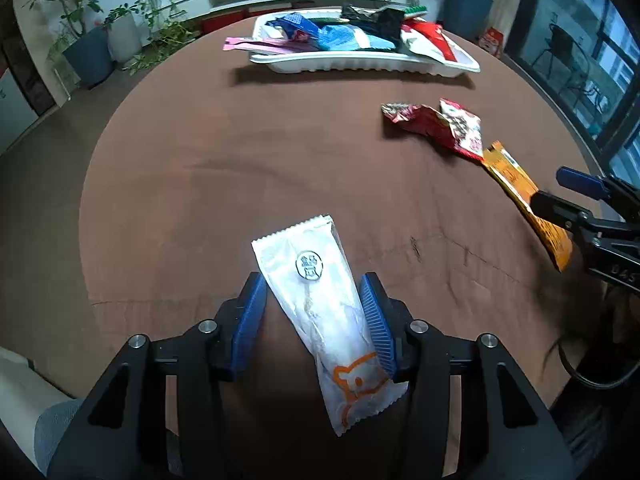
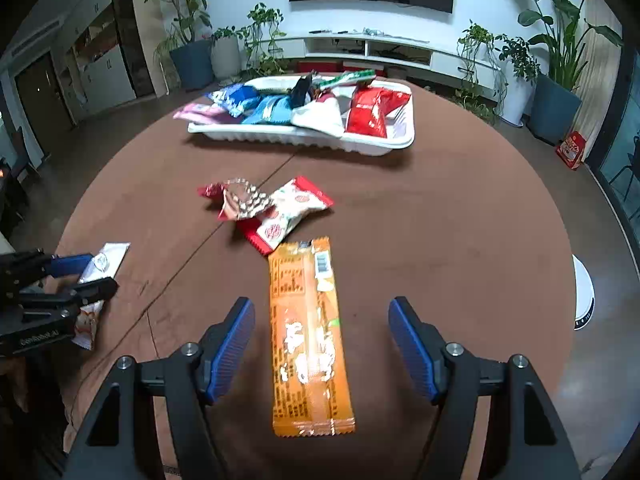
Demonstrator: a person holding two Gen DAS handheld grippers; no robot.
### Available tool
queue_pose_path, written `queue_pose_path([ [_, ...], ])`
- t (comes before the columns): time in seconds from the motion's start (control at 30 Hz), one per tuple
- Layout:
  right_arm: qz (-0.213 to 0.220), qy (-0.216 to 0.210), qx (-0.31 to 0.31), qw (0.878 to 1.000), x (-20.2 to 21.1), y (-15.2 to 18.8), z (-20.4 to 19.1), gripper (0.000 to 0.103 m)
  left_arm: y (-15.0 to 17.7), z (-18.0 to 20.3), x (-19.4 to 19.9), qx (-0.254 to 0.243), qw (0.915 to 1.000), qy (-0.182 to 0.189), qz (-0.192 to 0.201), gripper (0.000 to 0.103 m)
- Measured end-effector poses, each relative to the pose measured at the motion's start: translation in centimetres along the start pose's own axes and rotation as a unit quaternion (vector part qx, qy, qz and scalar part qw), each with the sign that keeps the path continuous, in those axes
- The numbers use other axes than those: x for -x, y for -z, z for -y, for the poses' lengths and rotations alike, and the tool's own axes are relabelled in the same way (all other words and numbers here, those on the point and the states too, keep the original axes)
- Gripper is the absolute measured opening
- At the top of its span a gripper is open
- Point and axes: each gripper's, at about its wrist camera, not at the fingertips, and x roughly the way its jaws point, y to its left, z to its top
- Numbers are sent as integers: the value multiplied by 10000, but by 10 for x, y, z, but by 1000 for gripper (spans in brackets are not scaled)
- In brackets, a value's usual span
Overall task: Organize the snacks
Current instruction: 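Grasp the white packet with the left tool while the right tool grasps the orange bar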
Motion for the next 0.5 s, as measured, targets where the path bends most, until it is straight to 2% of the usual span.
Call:
queue_pose_path([
  [0.17,-39,19,-95,9999,0,5,1,72,8,0,6,-18,10000,32,-61,48],
  [0.33,-214,29,35,9998,-7,6,-6,72,15,-4,8,6,9999,150,57,48],
  [0.47,-389,25,126,9992,-13,7,-9,69,18,-2,10,-191,9997,140,92,43],
  [0.5,-387,13,112,9992,-11,7,-9,69,18,-3,10,-198,9996,166,96,38],
])
